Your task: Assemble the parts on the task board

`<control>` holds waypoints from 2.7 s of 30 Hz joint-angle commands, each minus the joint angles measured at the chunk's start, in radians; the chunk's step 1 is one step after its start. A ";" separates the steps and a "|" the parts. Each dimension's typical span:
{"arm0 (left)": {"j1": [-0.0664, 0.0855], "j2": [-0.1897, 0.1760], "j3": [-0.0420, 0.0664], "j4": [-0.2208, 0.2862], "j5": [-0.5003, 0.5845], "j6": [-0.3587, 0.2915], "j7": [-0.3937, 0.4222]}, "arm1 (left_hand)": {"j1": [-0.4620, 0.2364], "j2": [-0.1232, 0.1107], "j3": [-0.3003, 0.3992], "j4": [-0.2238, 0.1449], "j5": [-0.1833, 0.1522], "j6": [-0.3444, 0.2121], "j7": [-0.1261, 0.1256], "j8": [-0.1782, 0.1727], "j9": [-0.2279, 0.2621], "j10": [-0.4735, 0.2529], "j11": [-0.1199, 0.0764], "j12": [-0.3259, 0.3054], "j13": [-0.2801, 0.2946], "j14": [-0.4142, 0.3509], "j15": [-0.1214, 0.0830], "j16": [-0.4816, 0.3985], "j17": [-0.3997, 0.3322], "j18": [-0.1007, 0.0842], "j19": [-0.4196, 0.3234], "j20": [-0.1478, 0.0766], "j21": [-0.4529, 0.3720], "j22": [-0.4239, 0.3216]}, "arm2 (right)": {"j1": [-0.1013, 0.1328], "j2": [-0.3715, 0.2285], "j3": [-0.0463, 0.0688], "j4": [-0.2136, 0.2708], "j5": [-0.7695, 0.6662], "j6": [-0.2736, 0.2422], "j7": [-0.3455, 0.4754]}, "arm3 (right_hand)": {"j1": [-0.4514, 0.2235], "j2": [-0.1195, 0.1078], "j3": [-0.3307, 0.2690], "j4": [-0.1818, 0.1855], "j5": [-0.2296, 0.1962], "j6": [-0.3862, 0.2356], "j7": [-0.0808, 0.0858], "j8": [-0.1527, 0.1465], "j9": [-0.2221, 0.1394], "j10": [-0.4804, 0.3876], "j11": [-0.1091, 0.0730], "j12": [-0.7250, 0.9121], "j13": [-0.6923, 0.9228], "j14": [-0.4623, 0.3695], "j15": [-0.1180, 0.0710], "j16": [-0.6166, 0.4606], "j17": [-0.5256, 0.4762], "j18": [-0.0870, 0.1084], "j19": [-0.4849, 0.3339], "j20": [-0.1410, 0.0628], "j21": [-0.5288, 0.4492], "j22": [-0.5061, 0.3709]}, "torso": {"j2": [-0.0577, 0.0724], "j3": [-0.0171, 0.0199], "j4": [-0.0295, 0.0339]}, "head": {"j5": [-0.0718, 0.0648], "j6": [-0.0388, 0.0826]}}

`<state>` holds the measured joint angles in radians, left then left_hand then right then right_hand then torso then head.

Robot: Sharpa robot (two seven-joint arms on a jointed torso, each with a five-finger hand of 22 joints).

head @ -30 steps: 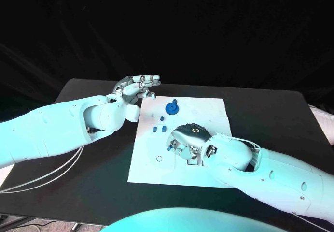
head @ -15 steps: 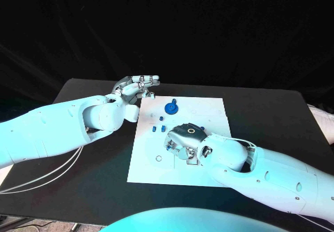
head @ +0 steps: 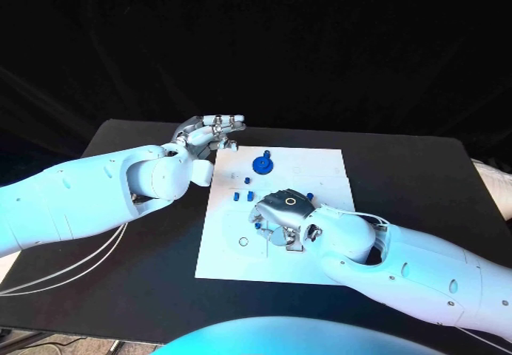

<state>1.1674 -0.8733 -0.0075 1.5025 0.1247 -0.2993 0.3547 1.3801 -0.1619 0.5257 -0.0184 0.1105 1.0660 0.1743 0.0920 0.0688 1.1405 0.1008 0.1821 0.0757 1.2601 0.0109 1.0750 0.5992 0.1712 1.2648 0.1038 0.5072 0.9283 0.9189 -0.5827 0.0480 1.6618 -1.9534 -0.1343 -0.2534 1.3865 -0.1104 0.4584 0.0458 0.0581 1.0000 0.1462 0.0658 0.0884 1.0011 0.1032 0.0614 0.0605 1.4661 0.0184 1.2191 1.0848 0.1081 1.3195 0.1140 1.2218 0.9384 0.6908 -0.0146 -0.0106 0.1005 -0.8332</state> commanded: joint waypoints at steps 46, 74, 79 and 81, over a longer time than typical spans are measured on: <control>0.000 -0.009 -0.006 0.004 -0.015 0.040 -0.009 | 0.004 0.003 -0.007 -0.005 -0.003 -0.009 0.003 0.003 -0.002 -0.013 0.002 0.005 -0.001 -0.010 0.000 -0.010 -0.010 0.010 -0.007 0.001 -0.007 -0.003 | 0.068 -0.231 0.080 0.036 0.041 0.101 -0.046 | -0.001 -0.011 -0.100 0.010 -0.005 0.030 -0.029 0.004 -0.012 0.023 -0.028 0.079 0.004 0.025 -0.025 -0.006 -0.026 0.013 0.022 -0.017 -0.026 -0.026 | 0.001 0.0000 0.0016 | -0.029 0.025; -0.001 -0.005 -0.006 0.000 -0.015 0.047 -0.016 | 0.005 0.005 -0.008 -0.006 -0.003 -0.010 0.003 0.004 -0.001 -0.014 0.002 0.007 -0.001 -0.013 0.000 -0.012 -0.013 0.010 -0.008 0.001 -0.008 -0.004 | 0.065 -0.202 0.073 0.013 0.041 -0.008 -0.045 | 0.037 0.057 -0.021 0.003 -0.006 0.164 -0.034 0.039 0.014 0.218 -0.052 0.100 0.015 0.035 -0.048 0.021 0.004 0.002 0.057 -0.034 0.010 0.030 | 0.000 0.0009 0.0015 | -0.029 0.017; -0.001 -0.005 -0.006 -0.001 -0.015 0.048 -0.017 | 0.005 0.005 -0.008 -0.006 -0.003 -0.010 0.003 0.004 -0.001 -0.014 0.002 0.007 -0.001 -0.013 0.000 -0.012 -0.013 0.010 -0.008 0.001 -0.008 -0.004 | 0.064 -0.211 0.074 0.030 0.033 -0.054 -0.054 | 0.077 0.064 0.019 -0.039 -0.009 0.180 -0.034 0.048 0.024 0.258 -0.060 0.100 0.019 0.035 -0.056 0.029 0.013 -0.001 0.063 -0.045 0.020 0.046 | 0.000 0.0010 0.0010 | -0.030 0.017; -0.001 -0.005 -0.006 -0.002 -0.015 0.048 -0.017 | 0.005 0.005 -0.008 -0.006 -0.003 -0.010 0.003 0.004 -0.001 -0.014 0.002 0.007 -0.001 -0.013 0.000 -0.012 -0.013 0.010 -0.008 0.001 -0.008 -0.004 | 0.064 -0.218 0.076 0.042 0.039 -0.063 -0.058 | 0.078 0.059 0.028 -0.046 -0.010 0.179 -0.032 0.048 0.025 0.261 -0.059 0.095 0.019 0.035 -0.055 0.030 0.014 -0.002 0.064 -0.046 0.022 0.048 | 0.000 0.0006 0.0010 | -0.031 0.018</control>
<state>1.1664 -0.8802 -0.0138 1.5004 0.1132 -0.2715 0.3365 1.3801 -0.1619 0.5202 -0.0239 0.1105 1.0624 0.1779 0.0920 0.0682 1.1342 0.0998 0.1860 0.0756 1.2548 0.0131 1.0680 0.5869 0.1712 1.2648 0.1038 0.5032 0.9253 0.9829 -0.7982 0.1213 1.6959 -1.9020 -0.1431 -0.2998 1.4168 -0.0870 0.4738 0.0107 0.0457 1.1747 0.1118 0.1127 0.1135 1.2093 0.0887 0.1616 0.0683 1.4665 -0.0289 1.2433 1.0973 0.1080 1.3789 0.0700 1.2394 0.9858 0.6908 -0.0136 -0.0096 0.0702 -0.8159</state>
